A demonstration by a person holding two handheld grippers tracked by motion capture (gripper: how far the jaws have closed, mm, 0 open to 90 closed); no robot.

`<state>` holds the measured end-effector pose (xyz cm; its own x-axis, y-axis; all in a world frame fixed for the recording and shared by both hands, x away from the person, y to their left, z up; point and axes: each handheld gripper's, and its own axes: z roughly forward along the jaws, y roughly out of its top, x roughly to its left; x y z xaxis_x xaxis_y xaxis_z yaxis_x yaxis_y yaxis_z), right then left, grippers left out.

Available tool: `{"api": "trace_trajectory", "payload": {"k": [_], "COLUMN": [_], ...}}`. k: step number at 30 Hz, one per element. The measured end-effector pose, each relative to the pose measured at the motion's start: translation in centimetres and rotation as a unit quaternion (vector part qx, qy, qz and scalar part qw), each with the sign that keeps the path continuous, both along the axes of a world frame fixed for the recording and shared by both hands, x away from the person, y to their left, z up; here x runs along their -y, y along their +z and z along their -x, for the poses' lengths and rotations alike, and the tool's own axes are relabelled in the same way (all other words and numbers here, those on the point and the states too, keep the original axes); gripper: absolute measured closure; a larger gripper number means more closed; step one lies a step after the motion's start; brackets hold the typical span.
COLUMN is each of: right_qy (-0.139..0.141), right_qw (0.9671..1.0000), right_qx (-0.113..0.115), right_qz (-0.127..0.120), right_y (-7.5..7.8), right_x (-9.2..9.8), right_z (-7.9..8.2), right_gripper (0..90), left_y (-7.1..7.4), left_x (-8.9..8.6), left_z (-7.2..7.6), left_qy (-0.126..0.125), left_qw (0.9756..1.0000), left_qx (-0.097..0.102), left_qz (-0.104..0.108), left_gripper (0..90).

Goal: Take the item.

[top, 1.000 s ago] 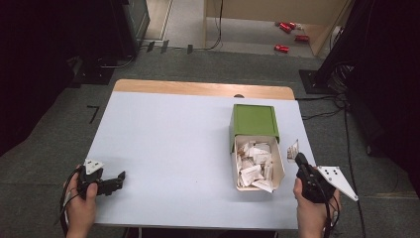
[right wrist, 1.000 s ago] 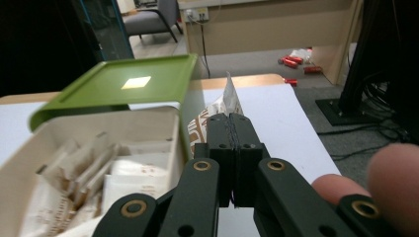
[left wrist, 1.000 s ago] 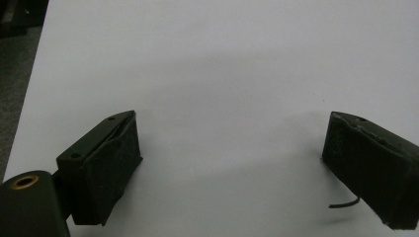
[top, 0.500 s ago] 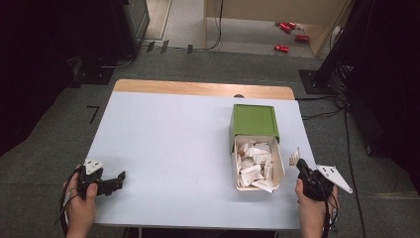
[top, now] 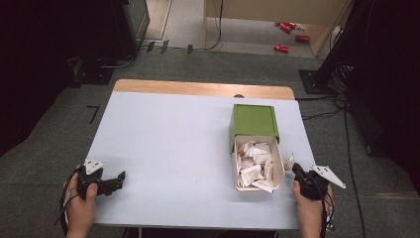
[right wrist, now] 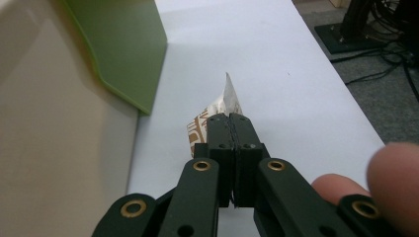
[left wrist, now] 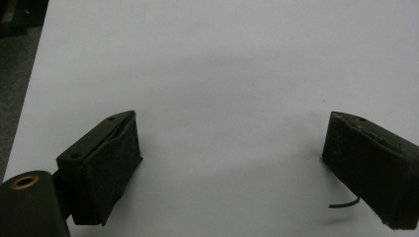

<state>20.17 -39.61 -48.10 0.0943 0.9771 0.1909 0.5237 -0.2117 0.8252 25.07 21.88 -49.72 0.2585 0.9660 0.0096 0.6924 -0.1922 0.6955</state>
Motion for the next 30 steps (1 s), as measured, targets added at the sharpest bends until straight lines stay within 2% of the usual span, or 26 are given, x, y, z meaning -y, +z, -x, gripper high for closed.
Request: {"api": "trace_trajectory", "payload": {"k": [4, 13, 22, 30], "right_qy": [-0.002, -0.008, -0.010, -0.016], "right_qw": [0.9998, 0.9996, 0.9996, 0.9997], "right_qx": [-0.019, -0.028, -0.026, -0.019], "right_qz": [0.000, -0.001, 0.002, 0.000], "right_y": [-0.6, -0.9, -0.5, 0.1], "right_x": [0.3, 0.8, 1.0, 1.2], "right_z": [-0.1, 0.0, 0.3, 0.6], "right_gripper": [89.9, 86.0, 76.2, 73.3], "left_y": [0.0, 0.0, 0.0, 0.0], "left_x": [0.0, 0.0, 0.0, 0.0], "left_z": [0.0, 0.0, 0.0, 0.0], "left_qy": [0.000, 0.000, 0.000, 0.000], "left_qw": [1.0000, 1.0000, 1.0000, 1.0000], "left_qx": [0.000, 0.000, 0.000, 0.000], "left_qz": [0.000, 0.000, 0.000, 0.000], "left_gripper": [8.1, 8.1, 8.1, 8.1]}}
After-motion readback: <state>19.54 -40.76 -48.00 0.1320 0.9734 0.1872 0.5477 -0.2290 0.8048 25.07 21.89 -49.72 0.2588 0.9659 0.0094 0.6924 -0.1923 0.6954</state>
